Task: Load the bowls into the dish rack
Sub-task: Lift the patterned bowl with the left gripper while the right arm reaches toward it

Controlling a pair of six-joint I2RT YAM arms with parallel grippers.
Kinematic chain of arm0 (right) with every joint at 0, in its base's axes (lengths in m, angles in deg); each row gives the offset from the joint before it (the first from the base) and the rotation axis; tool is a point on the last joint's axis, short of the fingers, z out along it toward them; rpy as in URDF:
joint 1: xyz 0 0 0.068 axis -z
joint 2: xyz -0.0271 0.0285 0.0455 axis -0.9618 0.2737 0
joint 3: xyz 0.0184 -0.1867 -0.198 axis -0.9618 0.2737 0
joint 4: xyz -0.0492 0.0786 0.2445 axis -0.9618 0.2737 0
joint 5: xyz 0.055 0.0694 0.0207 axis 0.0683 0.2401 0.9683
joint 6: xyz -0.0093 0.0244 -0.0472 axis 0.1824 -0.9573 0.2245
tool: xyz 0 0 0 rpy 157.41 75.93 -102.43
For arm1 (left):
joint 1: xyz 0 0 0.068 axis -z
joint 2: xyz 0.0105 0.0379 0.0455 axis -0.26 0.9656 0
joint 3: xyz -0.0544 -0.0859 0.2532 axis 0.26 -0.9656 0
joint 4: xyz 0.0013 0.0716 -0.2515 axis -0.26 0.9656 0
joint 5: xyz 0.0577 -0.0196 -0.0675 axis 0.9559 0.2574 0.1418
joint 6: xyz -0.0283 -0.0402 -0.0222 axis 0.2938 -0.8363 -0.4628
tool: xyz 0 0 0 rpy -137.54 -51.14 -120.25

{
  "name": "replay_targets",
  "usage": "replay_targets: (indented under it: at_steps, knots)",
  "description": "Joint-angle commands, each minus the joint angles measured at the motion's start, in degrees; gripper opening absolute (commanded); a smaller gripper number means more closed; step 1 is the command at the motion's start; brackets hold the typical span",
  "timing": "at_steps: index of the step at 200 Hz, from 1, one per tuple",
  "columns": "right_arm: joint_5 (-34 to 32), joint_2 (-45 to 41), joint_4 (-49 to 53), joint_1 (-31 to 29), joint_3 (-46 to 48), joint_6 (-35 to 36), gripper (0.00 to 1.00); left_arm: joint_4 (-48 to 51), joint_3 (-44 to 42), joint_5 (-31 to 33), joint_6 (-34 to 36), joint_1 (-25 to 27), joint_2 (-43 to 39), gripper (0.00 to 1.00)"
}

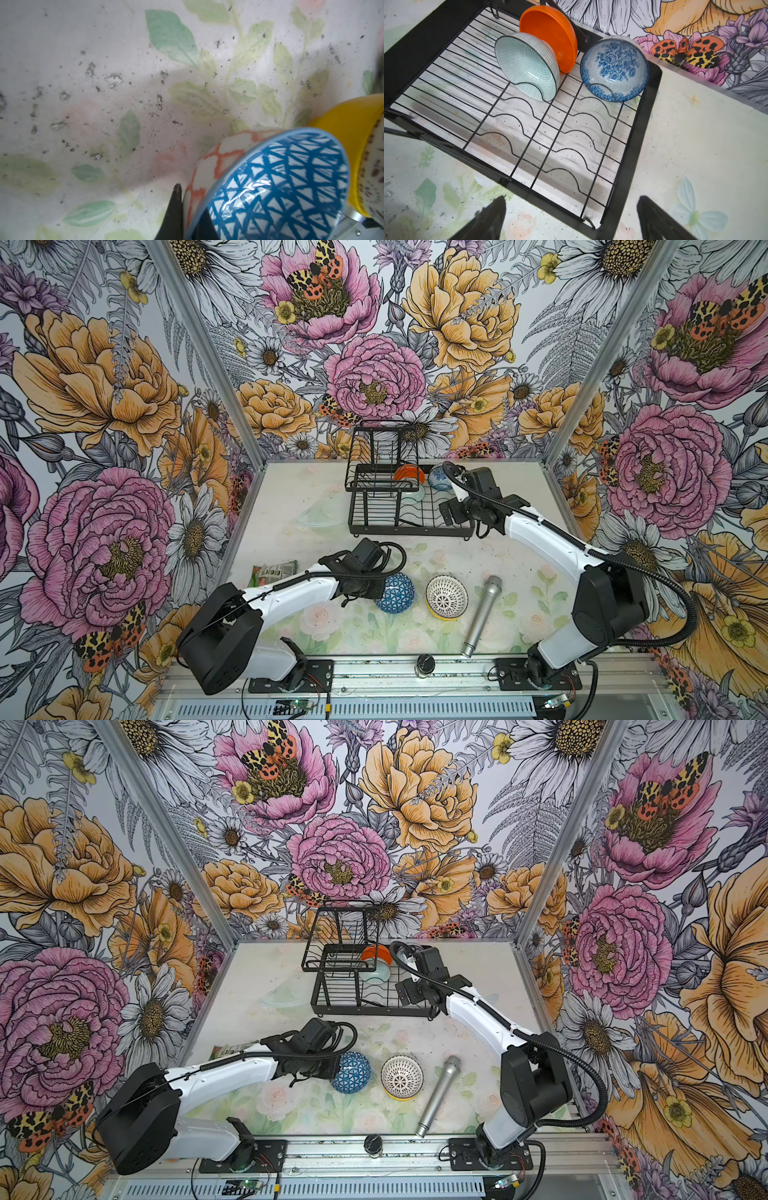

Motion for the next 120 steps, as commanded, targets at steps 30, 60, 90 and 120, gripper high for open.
replay_targets:
  at_steps: [30, 60, 90, 120]
  knots:
    - [3.38, -4.22, -1.12, 0.31, 2.01, -2.11, 1.0, -0.37, 6.0, 4.12, 3.8, -0.84, -4.2, 0.0]
    - [6.34, -7.39, -1.12, 0.28, 3.42, -3.66, 0.99, -4.36, 9.38, 5.44, 4.46, -1.57, -3.96, 0.0]
    - [9.2, -10.81, -1.1, 0.31, 4.83, -5.27, 1.0, -8.61, 13.37, 5.01, 5.39, -1.86, -2.18, 0.0]
    - [12.75, -13.22, -1.12, 0.31, 6.32, -7.43, 0.99, -10.86, 16.16, 4.75, 6.4, -1.9, -0.05, 0.0]
